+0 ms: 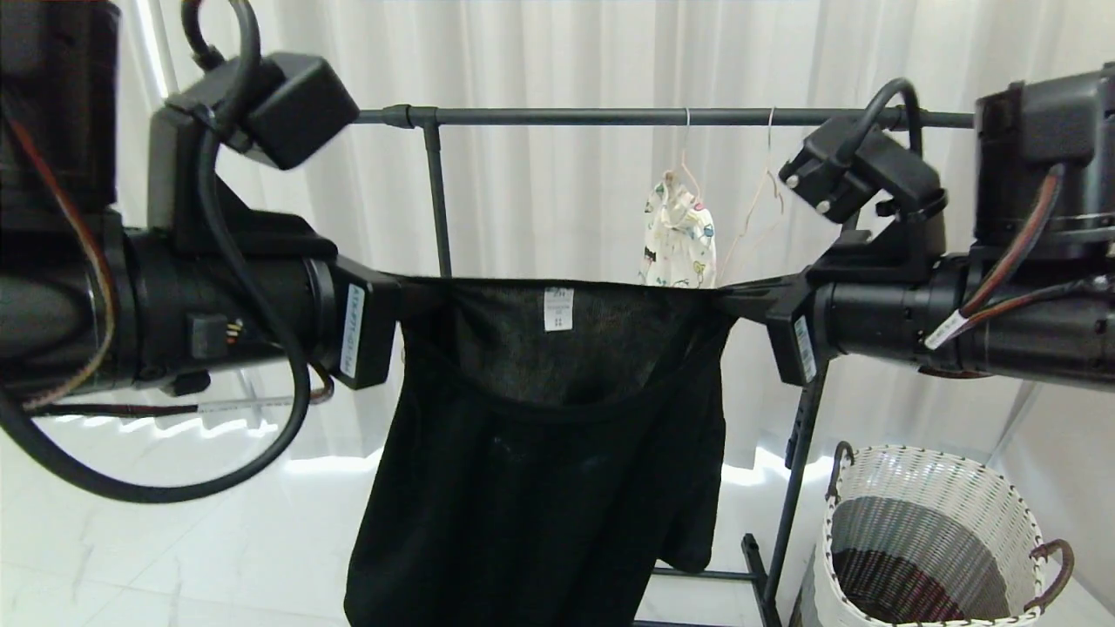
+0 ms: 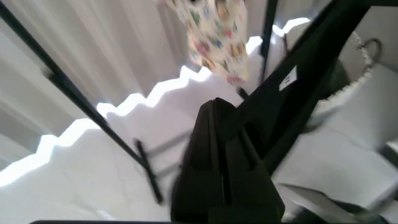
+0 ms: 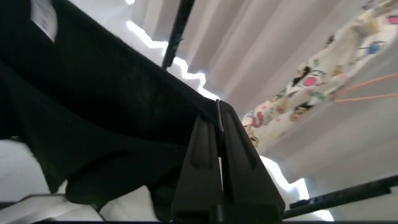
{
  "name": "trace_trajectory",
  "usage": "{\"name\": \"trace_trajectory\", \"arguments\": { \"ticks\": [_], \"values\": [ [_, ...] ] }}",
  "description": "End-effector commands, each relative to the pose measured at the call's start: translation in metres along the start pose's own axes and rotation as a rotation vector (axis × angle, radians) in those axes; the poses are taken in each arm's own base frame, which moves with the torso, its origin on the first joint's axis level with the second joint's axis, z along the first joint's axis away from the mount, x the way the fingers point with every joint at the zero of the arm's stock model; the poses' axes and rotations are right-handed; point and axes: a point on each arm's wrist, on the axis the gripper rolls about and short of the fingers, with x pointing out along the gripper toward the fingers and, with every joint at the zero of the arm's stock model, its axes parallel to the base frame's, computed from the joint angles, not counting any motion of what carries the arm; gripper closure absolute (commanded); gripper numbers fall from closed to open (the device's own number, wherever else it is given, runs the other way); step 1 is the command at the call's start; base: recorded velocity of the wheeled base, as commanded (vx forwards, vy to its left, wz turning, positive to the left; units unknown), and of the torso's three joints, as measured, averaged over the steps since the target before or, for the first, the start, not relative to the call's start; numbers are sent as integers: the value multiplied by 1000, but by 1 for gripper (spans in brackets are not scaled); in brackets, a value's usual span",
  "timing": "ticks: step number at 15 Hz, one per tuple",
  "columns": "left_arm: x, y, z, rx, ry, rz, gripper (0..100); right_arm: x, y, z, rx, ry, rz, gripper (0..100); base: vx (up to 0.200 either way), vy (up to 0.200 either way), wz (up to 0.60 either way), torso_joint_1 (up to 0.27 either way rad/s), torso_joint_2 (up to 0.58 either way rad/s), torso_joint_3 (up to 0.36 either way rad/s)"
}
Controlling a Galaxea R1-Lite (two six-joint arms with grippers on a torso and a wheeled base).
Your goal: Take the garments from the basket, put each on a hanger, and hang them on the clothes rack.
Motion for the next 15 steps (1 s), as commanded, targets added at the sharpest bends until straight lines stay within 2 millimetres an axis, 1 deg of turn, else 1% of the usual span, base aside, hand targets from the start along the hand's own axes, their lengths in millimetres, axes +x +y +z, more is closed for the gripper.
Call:
{"name": "trace_trajectory", "arguments": {
  "ticks": [1, 3, 5, 6, 8, 10, 13, 15],
  "values": [
    [-3, 3, 18, 19, -54, 37, 100, -23, -19, 21, 14, -61, -59, 100, 0, 0, 0, 0, 0, 0],
    [-5, 5, 37, 27, -114, 47, 100, -37, -32, 44, 19, -88, -73, 100, 0, 0, 0, 0, 0, 0],
    [-9, 7, 52, 73, -167, 60, 100, -50, -37, 63, 19, -109, -70, 100, 0, 0, 0, 0, 0, 0],
    [-11, 7, 55, 75, -182, 61, 100, -54, -38, 69, 17, -118, -72, 100, 0, 0, 0, 0, 0, 0],
    [-17, 6, 56, 76, -194, 57, 100, -59, -38, 73, 15, -129, -71, 100, 0, 0, 0, 0, 0, 0],
    [-21, 6, 54, 81, -195, 56, 100, -63, -37, 72, 15, -119, -69, 100, 0, 0, 0, 0, 0, 0],
    [-19, 3, 48, 135, -175, 49, 100, -67, -37, 71, 16, -99, -65, 100, 0, 0, 0, 0, 0, 0],
    [-19, -3, 49, 147, -180, 32, 100, -70, -37, 70, 18, -89, -64, 100, 0, 0, 0, 0, 0, 0]
  ]
}}
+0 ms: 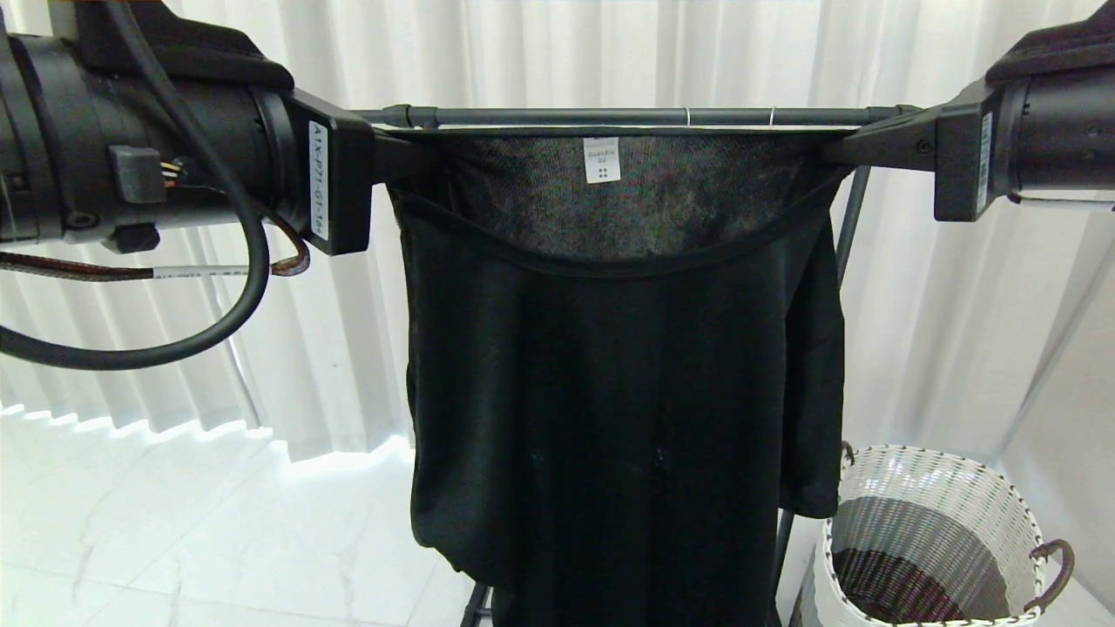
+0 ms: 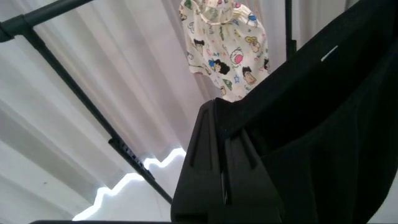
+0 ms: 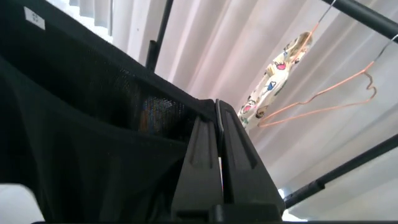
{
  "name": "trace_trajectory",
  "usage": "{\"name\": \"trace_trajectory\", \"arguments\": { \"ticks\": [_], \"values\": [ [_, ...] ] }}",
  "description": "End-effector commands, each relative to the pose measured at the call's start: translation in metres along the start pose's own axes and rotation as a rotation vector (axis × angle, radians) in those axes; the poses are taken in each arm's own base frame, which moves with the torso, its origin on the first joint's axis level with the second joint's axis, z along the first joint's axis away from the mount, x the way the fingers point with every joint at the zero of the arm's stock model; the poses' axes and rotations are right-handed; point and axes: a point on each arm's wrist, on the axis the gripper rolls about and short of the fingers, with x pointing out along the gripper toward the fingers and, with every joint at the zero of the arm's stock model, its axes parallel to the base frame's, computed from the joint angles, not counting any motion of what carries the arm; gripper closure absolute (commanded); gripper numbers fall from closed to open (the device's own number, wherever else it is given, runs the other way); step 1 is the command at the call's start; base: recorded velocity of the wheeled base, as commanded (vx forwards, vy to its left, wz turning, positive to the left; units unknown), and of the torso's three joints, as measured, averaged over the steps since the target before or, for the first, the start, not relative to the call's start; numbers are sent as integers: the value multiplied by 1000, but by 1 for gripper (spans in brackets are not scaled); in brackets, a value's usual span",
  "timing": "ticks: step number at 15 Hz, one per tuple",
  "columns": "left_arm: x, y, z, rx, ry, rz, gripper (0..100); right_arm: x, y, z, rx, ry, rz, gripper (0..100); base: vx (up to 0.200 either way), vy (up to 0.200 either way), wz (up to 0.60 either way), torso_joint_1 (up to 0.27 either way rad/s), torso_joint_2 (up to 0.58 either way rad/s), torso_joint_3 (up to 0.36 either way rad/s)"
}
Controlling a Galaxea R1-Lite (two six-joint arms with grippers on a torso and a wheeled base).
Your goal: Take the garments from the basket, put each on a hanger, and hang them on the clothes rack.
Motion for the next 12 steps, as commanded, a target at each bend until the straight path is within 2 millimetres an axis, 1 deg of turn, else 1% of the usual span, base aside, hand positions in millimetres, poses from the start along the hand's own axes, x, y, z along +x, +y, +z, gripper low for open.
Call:
{"name": "trace_trajectory", "arguments": {
  "ticks": [1, 2, 3, 4, 6, 8, 10, 12],
  "values": [
    [0, -5, 1, 5, -3, -18, 100, -9, 0, 0, 0, 12, 3, 100, 0, 0, 0, 0, 0, 0],
    [2, -6, 0, 10, 1, -19, 100, -16, 0, -1, 2, 27, 6, 100, 0, 0, 0, 0, 0, 0],
    [7, -6, 1, 21, 2, -21, 100, -28, 1, -2, 6, 40, 10, 100, 0, 0, 0, 0, 0, 0],
    [12, -7, 5, 21, -14, -26, 100, -41, 2, -3, 15, 55, 31, 100, 0, 0, 0, 0, 0, 0],
    [28, -12, 15, 22, -35, -39, 100, -68, 6, -5, 24, 73, 97, 100, 0, 0, 0, 0, 0, 0],
    [45, -17, 21, 24, -42, -53, 100, -87, 12, -8, 18, 90, 151, 100, 0, 0, 0, 0, 0, 0],
    [61, -22, 27, 23, -51, -65, 100, -98, 21, -8, 21, 90, 217, 100, 0, 0, 0, 0, 0, 0],
    [75, -29, 34, 23, -70, -78, 100, -101, 33, -8, 26, 91, 298, 100, 0, 0, 0, 0, 0, 0]
  ]
}}
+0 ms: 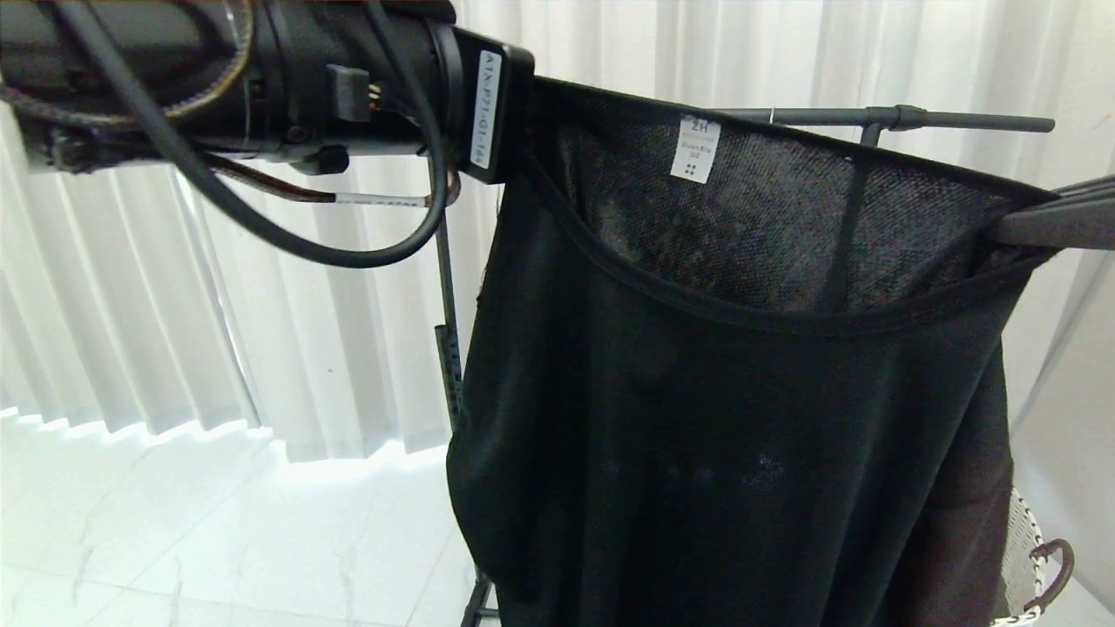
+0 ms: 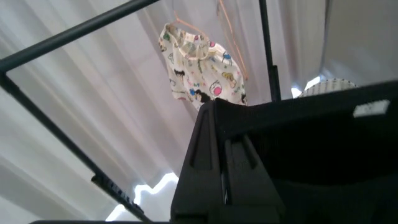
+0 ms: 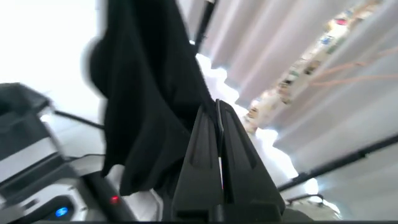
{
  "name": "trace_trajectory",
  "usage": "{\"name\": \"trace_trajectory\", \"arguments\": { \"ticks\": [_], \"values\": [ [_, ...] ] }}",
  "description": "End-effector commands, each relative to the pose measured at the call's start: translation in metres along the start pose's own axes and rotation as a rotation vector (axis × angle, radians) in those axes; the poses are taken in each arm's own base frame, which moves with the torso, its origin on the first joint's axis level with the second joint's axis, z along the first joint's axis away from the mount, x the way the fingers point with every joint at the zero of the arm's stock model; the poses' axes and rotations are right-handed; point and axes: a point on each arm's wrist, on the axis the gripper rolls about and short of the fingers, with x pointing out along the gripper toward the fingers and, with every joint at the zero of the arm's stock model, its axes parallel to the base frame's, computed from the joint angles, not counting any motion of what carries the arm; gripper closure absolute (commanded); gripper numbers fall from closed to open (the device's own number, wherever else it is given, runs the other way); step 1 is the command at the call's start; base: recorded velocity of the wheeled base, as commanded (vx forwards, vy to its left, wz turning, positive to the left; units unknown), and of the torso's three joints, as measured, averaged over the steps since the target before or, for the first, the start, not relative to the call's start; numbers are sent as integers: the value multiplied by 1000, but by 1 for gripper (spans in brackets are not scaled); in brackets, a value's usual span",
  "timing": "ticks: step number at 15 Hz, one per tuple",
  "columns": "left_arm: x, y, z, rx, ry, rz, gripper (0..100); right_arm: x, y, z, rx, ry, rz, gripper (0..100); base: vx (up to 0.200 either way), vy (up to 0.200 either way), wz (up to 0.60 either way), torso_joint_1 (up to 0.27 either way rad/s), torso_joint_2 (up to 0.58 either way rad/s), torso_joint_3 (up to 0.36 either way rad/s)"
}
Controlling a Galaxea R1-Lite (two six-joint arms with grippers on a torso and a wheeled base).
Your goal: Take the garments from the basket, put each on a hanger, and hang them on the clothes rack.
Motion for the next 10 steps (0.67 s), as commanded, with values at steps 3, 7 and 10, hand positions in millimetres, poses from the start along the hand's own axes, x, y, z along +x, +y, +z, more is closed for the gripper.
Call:
{"name": "trace_trajectory", "arguments": {
  "ticks": [3, 7, 10],
  "values": [
    [32, -17, 2, 6, -1, -47, 100, -2, 17, -1, -23, -7, 109, 100, 0, 0, 0, 0, 0, 0],
    [31, -17, 3, 6, -2, -46, 100, 0, 18, -1, -26, -4, 116, 100, 0, 0, 0, 0, 0, 0],
    [30, -17, 3, 4, -3, -44, 100, 0, 18, -1, -26, -4, 116, 100, 0, 0, 0, 0, 0, 0]
  ]
}}
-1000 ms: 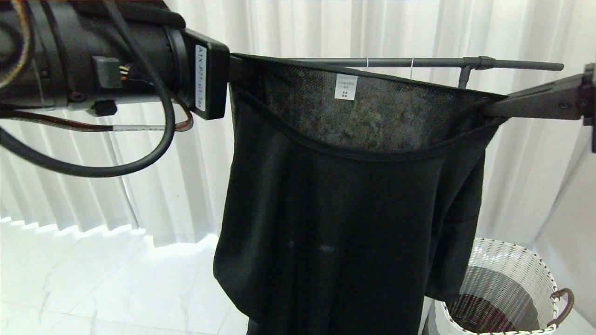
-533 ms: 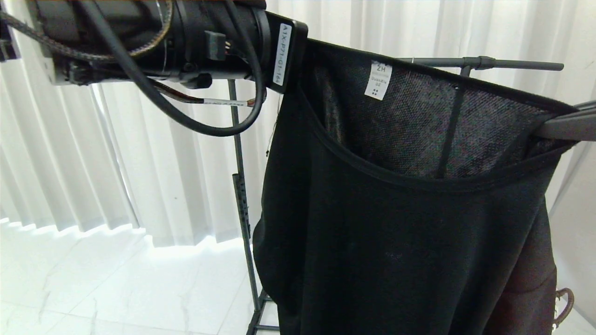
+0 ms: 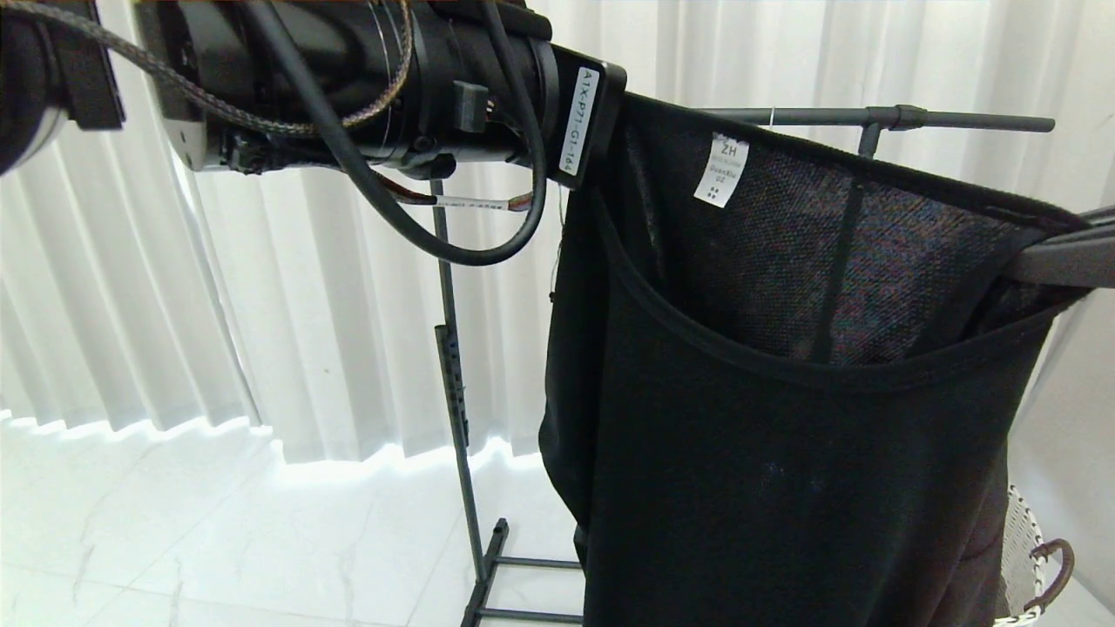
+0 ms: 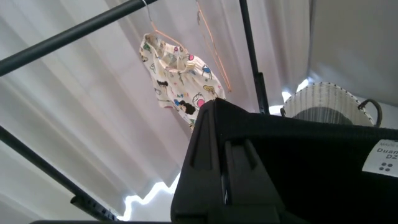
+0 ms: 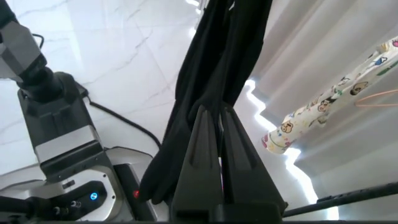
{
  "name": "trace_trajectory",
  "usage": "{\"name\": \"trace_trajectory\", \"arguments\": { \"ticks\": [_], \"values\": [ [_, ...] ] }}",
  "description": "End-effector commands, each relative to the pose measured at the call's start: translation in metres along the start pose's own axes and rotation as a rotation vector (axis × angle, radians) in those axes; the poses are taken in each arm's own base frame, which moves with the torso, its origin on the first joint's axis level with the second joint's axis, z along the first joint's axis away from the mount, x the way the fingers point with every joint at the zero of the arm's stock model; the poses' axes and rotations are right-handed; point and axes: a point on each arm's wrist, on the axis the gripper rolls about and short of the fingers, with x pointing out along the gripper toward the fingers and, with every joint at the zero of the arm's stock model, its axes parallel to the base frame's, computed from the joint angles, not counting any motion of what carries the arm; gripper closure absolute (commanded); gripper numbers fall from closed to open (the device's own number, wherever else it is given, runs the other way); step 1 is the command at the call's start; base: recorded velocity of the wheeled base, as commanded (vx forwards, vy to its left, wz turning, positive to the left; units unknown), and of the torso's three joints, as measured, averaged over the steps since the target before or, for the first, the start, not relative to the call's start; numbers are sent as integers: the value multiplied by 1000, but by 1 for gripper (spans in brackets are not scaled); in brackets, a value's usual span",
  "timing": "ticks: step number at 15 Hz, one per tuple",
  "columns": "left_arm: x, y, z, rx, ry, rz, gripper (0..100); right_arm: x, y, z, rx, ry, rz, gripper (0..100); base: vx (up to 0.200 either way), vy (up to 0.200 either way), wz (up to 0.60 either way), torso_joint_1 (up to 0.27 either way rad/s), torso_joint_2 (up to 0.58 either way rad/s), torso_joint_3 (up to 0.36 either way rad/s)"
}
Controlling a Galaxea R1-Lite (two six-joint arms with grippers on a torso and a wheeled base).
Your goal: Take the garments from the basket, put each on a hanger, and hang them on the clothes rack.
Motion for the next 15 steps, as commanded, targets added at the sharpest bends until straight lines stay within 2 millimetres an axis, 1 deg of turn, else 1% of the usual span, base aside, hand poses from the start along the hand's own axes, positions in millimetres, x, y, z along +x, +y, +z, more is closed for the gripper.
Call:
{"name": "trace_trajectory", "arguments": {
  "ticks": [1, 2, 3, 4, 5, 6, 8, 9, 10, 13, 14, 15],
  "values": [
    [0, 0, -1, 0, 3, 1, 100, 2, 0, 0, 0, 4, 1, 100, 0, 0, 0, 0, 0, 0],
    [-1, 0, -1, 1, 5, 2, 100, 2, 0, 0, 0, 4, 1, 100, 0, 0, 0, 0, 0, 0],
    [-8, 1, -2, 4, 9, 4, 100, 2, -1, 0, -1, 7, -18, 100, 0, 0, 0, 0, 0, 0],
    [-18, 1, -4, 6, 13, 1, 100, 4, -2, -1, -2, 16, -54, 100, 0, 0, 0, 0, 0, 0],
    [-30, 1, -9, 8, 30, -5, 100, 8, -5, -2, 2, 17, -103, 100, 0, 0, 0, 0, 0, 0],
    [-49, 1, -15, 10, 43, -15, 100, 14, -10, -2, 11, 7, -149, 100, 0, 0, 0, 0, 0, 0],
    [-79, -1, -29, 15, 68, -56, 100, 30, -26, 0, 26, -37, -226, 100, 0, 0, 0, 0, 0, 0],
    [-87, -2, -31, 16, 75, -63, 100, 35, -30, 3, 29, -60, -243, 100, 0, 0, 0, 0, 0, 0],
    [-101, -3, -33, 18, 81, -77, 100, 45, -37, 8, 30, -98, -264, 100, 0, 0, 0, 0, 0, 0],
    [-123, -9, -29, 24, 59, -118, 100, 73, -47, 14, 27, -147, -279, 100, 0, 0, 0, 0, 0, 0],
    [-123, -9, -29, 24, 58, -119, 100, 74, -48, 14, 27, -148, -282, 100, 0, 0, 0, 0, 0, 0],
    [-133, -18, -27, 35, 30, -174, 100, 86, -51, 18, 22, -177, -276, 100, 0, 0, 0, 0, 0, 0]
  ]
}}
